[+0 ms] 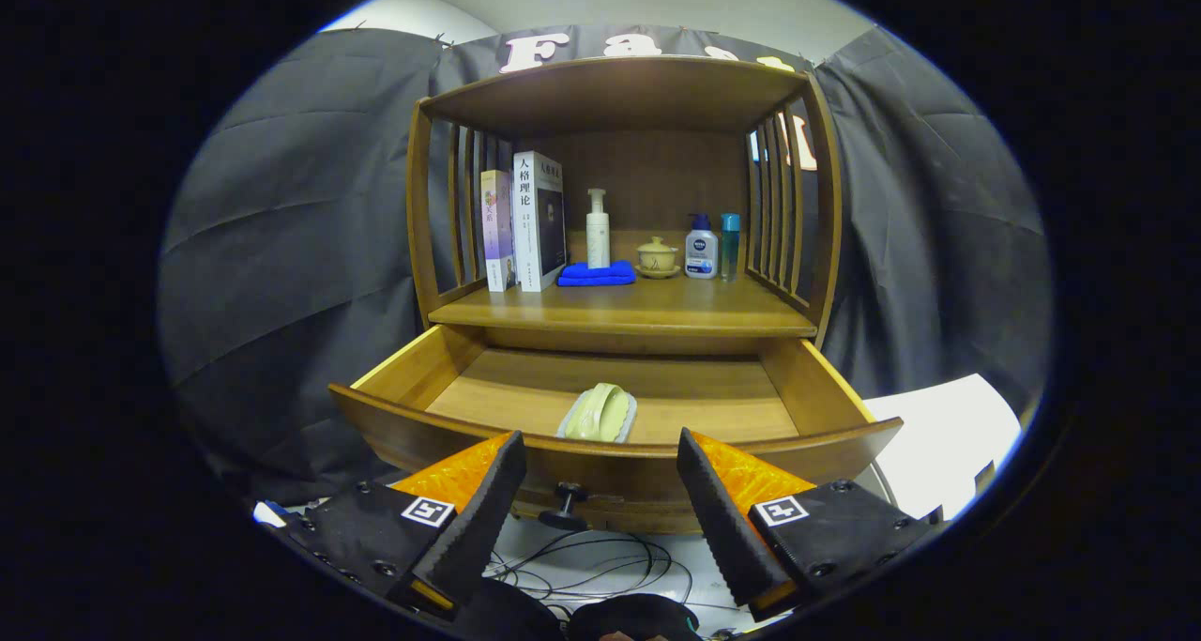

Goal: Pull open the drawer, take out the items inside it, and place them on the countertop above the cabinet.

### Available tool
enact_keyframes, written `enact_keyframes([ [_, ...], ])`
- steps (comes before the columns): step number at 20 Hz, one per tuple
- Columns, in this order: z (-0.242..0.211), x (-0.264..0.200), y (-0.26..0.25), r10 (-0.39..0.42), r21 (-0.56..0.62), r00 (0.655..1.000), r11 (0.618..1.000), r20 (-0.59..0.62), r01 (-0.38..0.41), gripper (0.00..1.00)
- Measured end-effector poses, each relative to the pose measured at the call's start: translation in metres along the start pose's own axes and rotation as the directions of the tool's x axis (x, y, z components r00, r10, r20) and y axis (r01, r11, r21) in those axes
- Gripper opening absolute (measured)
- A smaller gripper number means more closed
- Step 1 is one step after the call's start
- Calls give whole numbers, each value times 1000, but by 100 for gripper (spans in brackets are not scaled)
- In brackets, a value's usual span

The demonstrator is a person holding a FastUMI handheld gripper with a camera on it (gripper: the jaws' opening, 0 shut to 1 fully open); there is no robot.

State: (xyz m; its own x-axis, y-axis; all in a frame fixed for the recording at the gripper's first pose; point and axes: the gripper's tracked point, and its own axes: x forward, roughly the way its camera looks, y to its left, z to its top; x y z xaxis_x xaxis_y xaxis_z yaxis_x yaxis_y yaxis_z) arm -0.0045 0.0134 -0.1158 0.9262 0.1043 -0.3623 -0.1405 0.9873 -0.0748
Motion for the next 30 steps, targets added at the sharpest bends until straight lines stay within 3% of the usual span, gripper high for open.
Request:
enact_keyframes([
  [8, 33, 16, -12, 20, 52, 1000, 998, -17, -19, 100],
  [12, 75, 38, -25, -42, -101, 999, 994, 19, 44, 100],
  [18, 97, 88, 10, 70, -108, 995, 991, -75, -78, 100],
  [22, 72, 119, 22, 124, -73, 963, 987, -240, -145, 100],
  [27, 45, 155, 15, 97, -98, 915, 984, -391, -146, 100],
  [30, 19, 173, 11, 75, -106, 863, 983, -499, -146, 93],
])
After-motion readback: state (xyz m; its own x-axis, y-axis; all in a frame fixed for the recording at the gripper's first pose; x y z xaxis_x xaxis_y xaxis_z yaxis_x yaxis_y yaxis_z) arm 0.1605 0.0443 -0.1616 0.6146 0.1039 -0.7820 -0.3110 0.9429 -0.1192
